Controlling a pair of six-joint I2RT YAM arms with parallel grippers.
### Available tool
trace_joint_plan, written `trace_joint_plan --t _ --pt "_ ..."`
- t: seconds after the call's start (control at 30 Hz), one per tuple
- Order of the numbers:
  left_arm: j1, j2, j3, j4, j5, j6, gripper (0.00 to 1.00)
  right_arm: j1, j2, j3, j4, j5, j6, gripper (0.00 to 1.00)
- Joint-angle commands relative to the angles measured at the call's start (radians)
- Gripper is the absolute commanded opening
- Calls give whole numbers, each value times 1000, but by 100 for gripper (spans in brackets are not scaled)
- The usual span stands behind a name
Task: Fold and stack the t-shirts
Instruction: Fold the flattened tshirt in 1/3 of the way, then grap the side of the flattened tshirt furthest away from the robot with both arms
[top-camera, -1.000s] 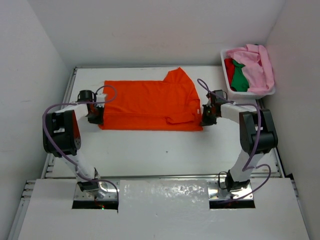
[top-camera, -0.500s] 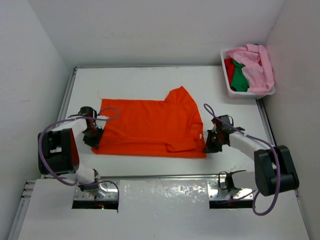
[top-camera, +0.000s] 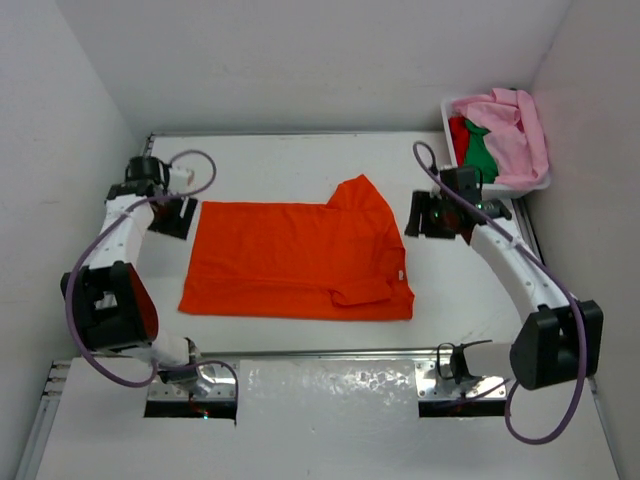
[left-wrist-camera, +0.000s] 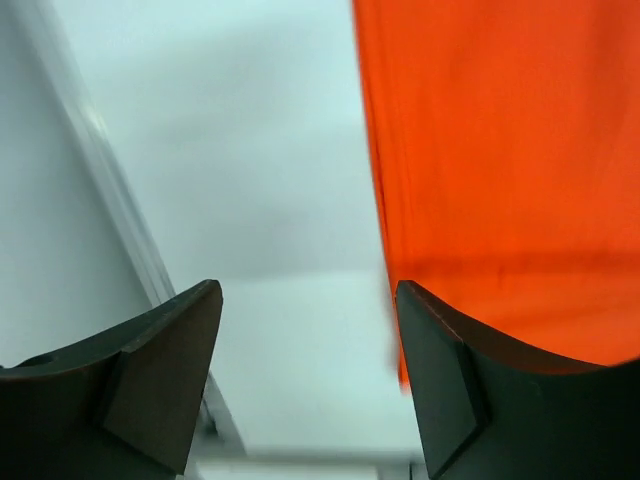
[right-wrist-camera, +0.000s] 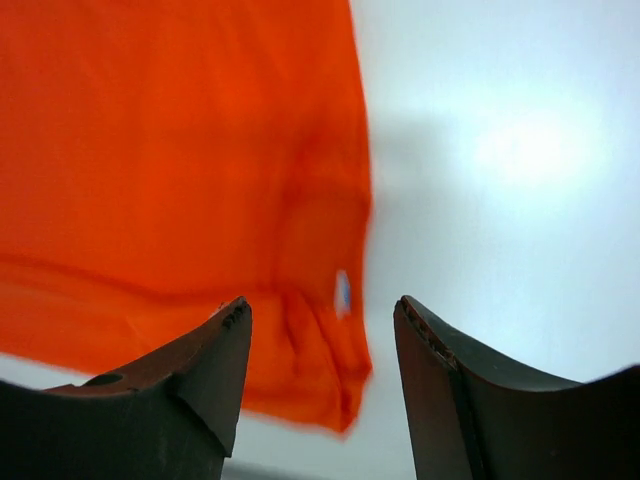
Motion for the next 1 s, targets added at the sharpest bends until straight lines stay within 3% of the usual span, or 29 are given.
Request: trace_joint_plan --t 0.0,0.07,0.17,0.23,0.4,0.47,0.57,0.7,0.93,0.97 --pt "15 32 122 150 126 -79 69 4 125 189 115 -44 -88 58" --pt "17 121 159 194 212 -140 67 5 284 278 161 -68 -107 58" --pt "15 285 289 221 270 -206 65 5 540 588 124 -81 -119 57" --pt "15 386 328 242 286 -234 65 5 668 712 100 -102 -127 57" --pt "14 500 368 368 318 -240 67 5 1077 1078 40 -105 -137 57" --pt "15 529 365 415 292 -237 68 7 1170 1202 56 -200 -133 58" --pt "14 586 386 423 304 -234 69 22 1264 1238 100 -222 -133 61" --pt "8 649 379 431 318 -269 69 34 1257 1131 158 -226 -128 60" --pt "-14 692 346 488 283 -294 68 57 1261 1123 178 -185 -124 52" --pt "-14 695 351 492 281 -294 67 59 1270 1134 175 -182 -124 48"
